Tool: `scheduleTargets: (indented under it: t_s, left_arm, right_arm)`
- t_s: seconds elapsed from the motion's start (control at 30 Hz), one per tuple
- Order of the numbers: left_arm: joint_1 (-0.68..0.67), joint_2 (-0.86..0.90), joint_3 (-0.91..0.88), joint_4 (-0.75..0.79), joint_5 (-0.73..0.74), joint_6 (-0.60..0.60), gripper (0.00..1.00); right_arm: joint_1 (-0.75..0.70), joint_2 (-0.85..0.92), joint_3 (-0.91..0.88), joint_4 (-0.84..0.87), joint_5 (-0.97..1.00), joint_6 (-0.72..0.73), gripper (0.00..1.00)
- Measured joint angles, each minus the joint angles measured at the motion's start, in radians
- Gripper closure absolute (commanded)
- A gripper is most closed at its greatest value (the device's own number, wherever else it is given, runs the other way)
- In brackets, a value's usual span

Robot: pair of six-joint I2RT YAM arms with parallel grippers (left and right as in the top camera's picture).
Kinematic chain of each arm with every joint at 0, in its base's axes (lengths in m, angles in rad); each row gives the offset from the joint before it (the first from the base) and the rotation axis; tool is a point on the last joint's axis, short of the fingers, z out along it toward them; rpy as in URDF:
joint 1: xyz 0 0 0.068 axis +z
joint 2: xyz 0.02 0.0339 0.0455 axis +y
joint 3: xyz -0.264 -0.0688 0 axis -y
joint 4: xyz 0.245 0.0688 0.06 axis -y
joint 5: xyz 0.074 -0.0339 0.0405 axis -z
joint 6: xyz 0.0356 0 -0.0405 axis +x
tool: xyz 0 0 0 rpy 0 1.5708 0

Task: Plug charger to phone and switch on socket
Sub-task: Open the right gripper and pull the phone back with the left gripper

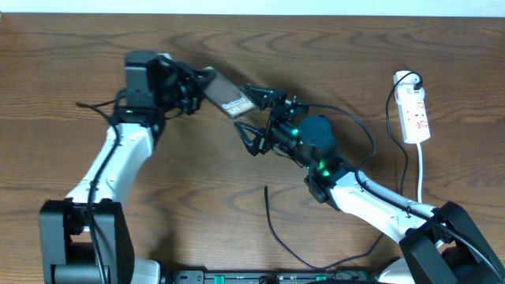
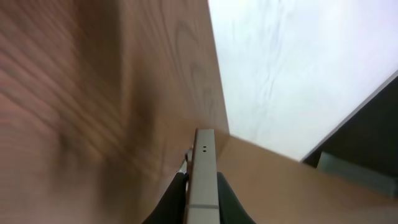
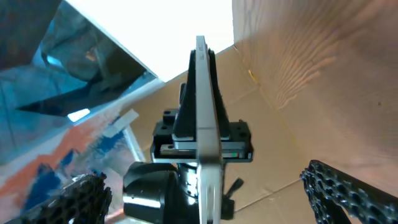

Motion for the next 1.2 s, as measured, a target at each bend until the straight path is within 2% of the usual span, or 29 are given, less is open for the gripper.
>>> scheduleTargets:
  t_s: [0.03, 0.1, 0.3, 0.4, 0.5, 0.6, 0.7, 0.9, 1.0, 1.2]
  left_arm:
    - [0.026, 0.0, 0.0, 0.001, 0.015, 0.013, 0.93]
    - [0.08, 0.0, 0.0, 0.012, 0.064, 0.061, 0.92]
    - [0.256, 0.0, 0.0, 0.025, 0.322, 0.299, 0.93]
    - [0.33, 0.0, 0.0, 0.026, 0.449, 0.433, 0.92]
    - [0.381, 0.0, 0.0, 0.026, 0.536, 0.533, 0.93]
    - [0.417, 0.0, 0.0, 0.026, 0.602, 0.616, 0.93]
    - [0.425, 0.0, 0.0, 0.026, 0.633, 0.668, 0.93]
    - [0.425, 0.0, 0.0, 0.006, 0.654, 0.7, 0.93]
    - [0.425, 0.0, 0.0, 0.005, 0.657, 0.711, 0.93]
    - [0.425, 0.004, 0.0, 0.006, 0.661, 0.715, 0.92]
  right_arm:
    - [0.0, 0.0, 0.0, 0.0, 0.0, -0.009, 0.01]
    - [0.0, 0.0, 0.0, 0.001, -0.001, -0.138, 0.01]
    - [-0.003, 0.0, 0.0, 0.002, -0.006, -0.558, 0.01]
    - [-0.019, 0.0, 0.012, -0.04, -0.022, -0.711, 0.01]
    - [-0.042, 0.001, 0.105, -0.288, -0.057, -0.85, 0.01]
    - [-0.054, 0.001, 0.294, -0.746, -0.062, -1.02, 0.01]
    - [-0.054, -0.001, 0.452, -1.054, -0.058, -1.171, 0.01]
    - [-0.013, -0.002, 0.488, -1.401, 0.009, -1.273, 0.01]
    - [0.04, 0.003, 0.488, -1.457, 0.084, -1.286, 0.01]
    - [0.178, 0.026, 0.488, -1.46, 0.207, -1.298, 0.01]
